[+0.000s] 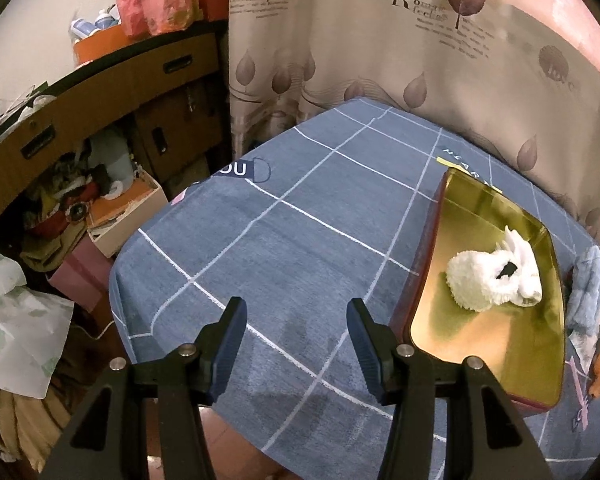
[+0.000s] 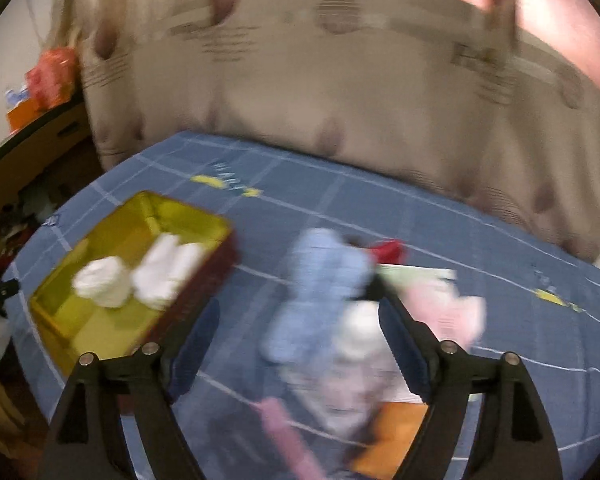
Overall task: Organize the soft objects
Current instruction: 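Grasp the pink wet-wipes pack with the right tool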
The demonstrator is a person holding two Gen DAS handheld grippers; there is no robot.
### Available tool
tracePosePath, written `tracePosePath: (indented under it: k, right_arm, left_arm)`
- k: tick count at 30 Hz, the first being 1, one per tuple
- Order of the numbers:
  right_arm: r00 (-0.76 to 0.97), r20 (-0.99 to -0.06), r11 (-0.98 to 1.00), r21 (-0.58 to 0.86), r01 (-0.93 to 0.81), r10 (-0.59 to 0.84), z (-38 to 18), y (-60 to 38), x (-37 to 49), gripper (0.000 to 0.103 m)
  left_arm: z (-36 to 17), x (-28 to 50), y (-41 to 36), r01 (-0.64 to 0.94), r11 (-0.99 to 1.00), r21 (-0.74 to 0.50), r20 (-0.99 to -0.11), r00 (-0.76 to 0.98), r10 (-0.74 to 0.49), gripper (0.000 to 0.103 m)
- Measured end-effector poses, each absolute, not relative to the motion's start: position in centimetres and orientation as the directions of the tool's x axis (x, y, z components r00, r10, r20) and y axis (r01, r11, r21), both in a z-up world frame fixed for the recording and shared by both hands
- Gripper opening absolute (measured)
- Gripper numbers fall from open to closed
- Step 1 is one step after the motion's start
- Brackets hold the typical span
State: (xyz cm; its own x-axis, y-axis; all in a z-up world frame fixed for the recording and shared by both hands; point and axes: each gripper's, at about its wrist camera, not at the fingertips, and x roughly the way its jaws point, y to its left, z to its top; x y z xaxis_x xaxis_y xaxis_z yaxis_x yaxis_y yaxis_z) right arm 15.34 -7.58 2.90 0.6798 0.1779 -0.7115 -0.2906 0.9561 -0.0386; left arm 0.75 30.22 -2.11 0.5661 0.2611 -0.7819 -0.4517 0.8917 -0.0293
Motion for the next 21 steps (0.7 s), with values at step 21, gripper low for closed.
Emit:
tracePosePath:
  k: [21]
  right_arm:
    - [0.579,-0.809,0.983,-0.009,-0.183,0.1,-3.4,-17.3,20.3,0.083]
  left_arm:
    - [-2.9,1.2,28.1,-0.406,0.91,0.089,-0.743,0.582,0.332,0.053]
